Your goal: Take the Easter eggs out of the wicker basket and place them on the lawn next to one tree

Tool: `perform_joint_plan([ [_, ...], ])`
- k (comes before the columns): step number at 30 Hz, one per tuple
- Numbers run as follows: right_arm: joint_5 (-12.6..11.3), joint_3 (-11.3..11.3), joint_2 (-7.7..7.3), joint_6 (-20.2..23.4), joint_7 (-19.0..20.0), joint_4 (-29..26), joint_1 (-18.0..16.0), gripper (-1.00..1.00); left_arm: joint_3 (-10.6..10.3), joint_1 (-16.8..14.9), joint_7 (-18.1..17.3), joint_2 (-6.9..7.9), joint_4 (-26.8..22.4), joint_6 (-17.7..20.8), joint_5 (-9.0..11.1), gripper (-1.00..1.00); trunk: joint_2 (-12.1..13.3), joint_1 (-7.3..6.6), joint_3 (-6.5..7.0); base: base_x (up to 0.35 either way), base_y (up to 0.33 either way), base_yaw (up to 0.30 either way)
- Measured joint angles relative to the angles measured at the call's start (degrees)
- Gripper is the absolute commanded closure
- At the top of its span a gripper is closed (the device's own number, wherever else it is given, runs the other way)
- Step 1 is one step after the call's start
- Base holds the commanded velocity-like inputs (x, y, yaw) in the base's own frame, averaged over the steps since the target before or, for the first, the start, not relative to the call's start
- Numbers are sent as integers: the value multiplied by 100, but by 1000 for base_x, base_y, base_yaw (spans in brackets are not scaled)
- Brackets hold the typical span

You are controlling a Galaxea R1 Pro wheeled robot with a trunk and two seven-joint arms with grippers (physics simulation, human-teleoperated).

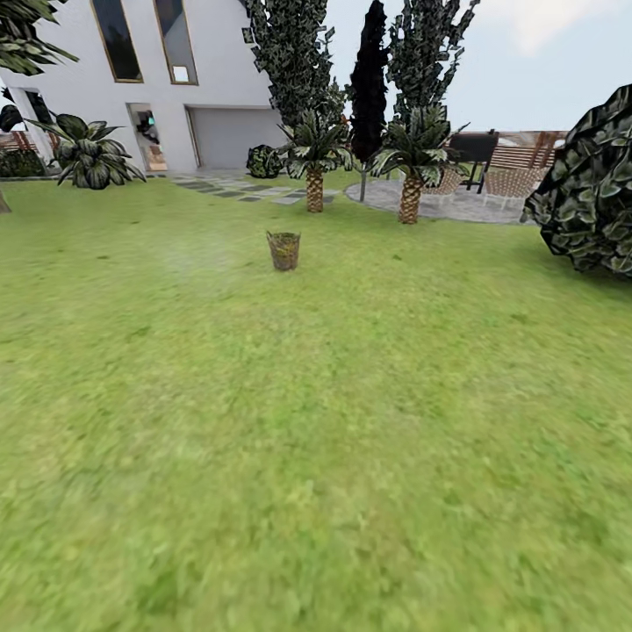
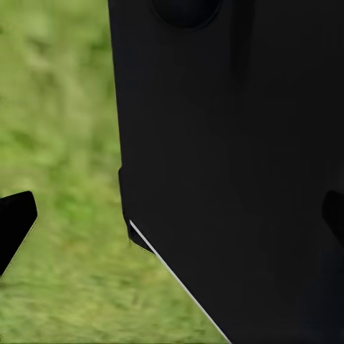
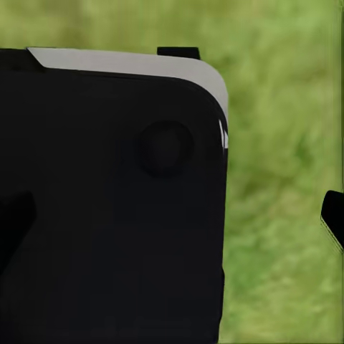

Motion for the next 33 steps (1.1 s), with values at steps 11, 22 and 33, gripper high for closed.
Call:
perform_joint_plan([
  [11, 0, 0, 4, 0, 0, 16, 0, -100, 0, 0, 0, 1, 0, 0, 0, -100, 0, 0, 0, 337, 0, 0],
  [22, 0, 0, 33, -7, 0, 46, 0, -100, 0, 0, 0, 0, 0, 0, 0, -100, 0, 0, 0, 337, 0, 0],
  [33, 0, 0, 35, -2, 0, 58, 0, -100, 0, 0, 0, 0, 0, 0, 0, -100, 0, 0, 0, 337, 0, 0],
])
